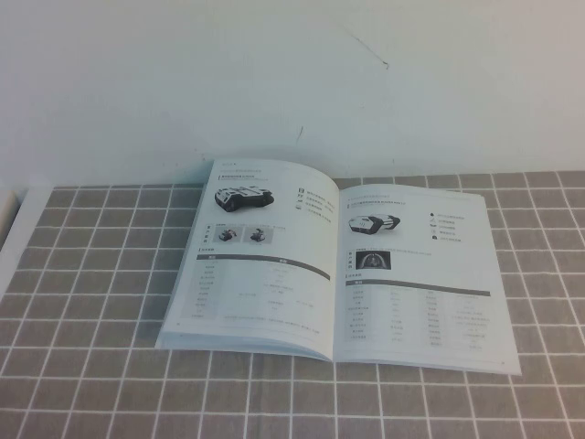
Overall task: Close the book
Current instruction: 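Close the open booklet and leave it lying on the table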
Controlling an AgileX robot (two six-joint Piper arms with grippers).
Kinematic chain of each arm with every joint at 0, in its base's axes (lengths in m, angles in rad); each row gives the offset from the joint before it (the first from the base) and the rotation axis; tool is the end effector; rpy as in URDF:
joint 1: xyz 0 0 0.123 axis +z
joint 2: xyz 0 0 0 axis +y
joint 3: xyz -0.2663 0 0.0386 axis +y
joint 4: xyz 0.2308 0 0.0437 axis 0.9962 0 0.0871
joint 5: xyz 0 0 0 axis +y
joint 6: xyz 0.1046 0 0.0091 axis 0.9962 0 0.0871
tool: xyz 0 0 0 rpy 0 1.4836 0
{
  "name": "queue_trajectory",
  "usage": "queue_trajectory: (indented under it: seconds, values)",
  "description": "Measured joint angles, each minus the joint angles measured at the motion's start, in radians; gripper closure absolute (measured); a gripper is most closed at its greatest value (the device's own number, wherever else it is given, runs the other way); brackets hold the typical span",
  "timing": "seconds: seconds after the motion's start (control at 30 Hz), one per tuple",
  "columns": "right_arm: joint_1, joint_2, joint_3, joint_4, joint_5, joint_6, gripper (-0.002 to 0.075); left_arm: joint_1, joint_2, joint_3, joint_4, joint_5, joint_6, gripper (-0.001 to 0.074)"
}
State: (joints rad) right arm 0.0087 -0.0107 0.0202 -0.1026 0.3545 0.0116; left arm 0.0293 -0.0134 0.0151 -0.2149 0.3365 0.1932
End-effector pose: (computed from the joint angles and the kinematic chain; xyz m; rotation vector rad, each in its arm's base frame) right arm 0.0655 -0.0032 0.1717 -0.0613 1.8456 -0.0859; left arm 0.0659 -0.0055 0.1760 0.0143 1.8142 -0.0502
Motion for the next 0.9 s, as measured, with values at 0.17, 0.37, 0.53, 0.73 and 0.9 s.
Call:
queue_trajectory:
  seconds: [0.17, 0.37, 0.53, 0.73, 0.9]
  values:
    - [0.000, 0.000, 0.000, 0.000, 0.000, 0.000, 0.0729, 0.000, 0.000, 0.000, 0.000, 0.000, 0.010, 0.0738]
    - [0.000, 0.000, 0.000, 0.000, 0.000, 0.000, 0.0729, 0.000, 0.000, 0.000, -0.002, 0.000, 0.032, 0.0738]
    - [0.000, 0.000, 0.000, 0.000, 0.000, 0.000, 0.0729, 0.000, 0.000, 0.000, -0.002, 0.000, 0.034, 0.0738]
    - [0.000, 0.000, 0.000, 0.000, 0.000, 0.000, 0.0729, 0.000, 0.000, 0.000, -0.002, 0.000, 0.034, 0.0738]
    - [0.000, 0.000, 0.000, 0.000, 0.000, 0.000, 0.0729, 0.000, 0.000, 0.000, -0.002, 0.000, 0.037, 0.0738]
